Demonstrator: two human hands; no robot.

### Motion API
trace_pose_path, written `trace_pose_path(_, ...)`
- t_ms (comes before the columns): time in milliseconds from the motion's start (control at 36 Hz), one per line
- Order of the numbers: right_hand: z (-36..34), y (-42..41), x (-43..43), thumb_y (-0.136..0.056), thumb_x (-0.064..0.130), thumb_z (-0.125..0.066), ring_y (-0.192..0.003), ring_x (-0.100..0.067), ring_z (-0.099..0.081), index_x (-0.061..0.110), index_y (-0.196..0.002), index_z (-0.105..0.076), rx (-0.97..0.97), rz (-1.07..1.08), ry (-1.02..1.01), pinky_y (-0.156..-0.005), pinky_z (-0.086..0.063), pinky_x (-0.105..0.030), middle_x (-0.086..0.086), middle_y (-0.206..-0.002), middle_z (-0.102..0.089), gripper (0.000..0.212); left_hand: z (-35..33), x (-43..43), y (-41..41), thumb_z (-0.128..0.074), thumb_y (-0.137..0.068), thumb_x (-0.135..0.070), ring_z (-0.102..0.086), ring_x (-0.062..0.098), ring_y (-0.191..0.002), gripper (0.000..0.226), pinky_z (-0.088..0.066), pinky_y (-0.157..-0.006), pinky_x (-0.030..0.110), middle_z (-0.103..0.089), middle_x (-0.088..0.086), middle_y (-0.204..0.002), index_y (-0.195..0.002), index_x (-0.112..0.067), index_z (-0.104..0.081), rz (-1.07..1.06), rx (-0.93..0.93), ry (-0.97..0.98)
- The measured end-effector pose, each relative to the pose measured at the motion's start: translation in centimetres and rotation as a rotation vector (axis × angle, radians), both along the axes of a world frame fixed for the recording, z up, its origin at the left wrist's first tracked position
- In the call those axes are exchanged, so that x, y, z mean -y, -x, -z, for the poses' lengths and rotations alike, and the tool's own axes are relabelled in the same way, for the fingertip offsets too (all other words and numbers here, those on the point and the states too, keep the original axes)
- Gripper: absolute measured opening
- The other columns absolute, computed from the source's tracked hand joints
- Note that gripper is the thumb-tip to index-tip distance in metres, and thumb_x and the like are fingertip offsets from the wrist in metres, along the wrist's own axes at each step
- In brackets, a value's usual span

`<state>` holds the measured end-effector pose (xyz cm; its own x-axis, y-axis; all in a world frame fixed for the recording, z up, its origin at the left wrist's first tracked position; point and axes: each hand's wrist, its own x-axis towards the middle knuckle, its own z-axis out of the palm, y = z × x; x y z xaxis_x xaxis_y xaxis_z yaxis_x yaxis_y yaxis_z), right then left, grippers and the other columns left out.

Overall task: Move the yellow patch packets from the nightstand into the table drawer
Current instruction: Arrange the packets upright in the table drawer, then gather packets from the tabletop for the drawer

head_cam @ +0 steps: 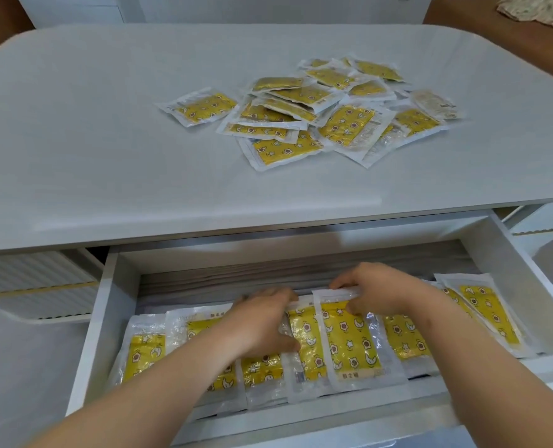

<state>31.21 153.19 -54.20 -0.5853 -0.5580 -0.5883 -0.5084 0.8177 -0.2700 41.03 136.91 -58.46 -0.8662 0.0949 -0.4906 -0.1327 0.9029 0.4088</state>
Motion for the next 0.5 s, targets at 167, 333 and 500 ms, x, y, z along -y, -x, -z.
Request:
trace_pose_path(167,0.3,-0.1,0.2,-0.088,0.02,-0.059,-0.125,-0.014,-0.046,0.027,-0.141,-0.038,0.011,0.013,0.072,-0.097,-0.037,-0.023,0.004,-0.141,-0.046,0.058,-0.4,0.4,0.1,-0.065,-0.082,-0.043,-0.037,0.015,-0.133,0.077,-0.032,-0.109,0.034,-0.029,-0.008,-0.151,-0.145,-0.03,-0.022,0.013,-0.05,-0.01)
trace_pose_path(333,-0.7,-1.0,0.1,-0.088,0.024,-0.06,-0.087,-0.007,-0.061,0.022,-0.114,-0.064,-0.225,0.286,0.615,-0.086,-0.051,-0.029,0.012,-0.092,-0.065,0.027,-5.1,1.1,-0.1,-0.051,-0.094,-0.018,-0.052,-0.001,-0.108,0.035,-0.041,-0.095,0.017,-0.057,-0.015,-0.116,-0.127,-0.027,-0.052,-0.121,-0.556,-0.199)
trace_pose_path(500,-4.2,-1.2,1.4,-0.085,0.026,-0.052,-0.069,-0.009,-0.058,0.013,-0.093,-0.07,-0.684,0.343,1.018,-0.064,-0.049,-0.026,0.016,-0.077,-0.058,0.023,-9.8,2.5,2.2,-0.037,-0.082,-0.01,-0.056,-0.003,-0.075,0.033,-0.04,-0.068,0.012,-0.055,-0.022,-0.082,-0.096,-0.015,-0.066,-0.283,-0.954,-0.262)
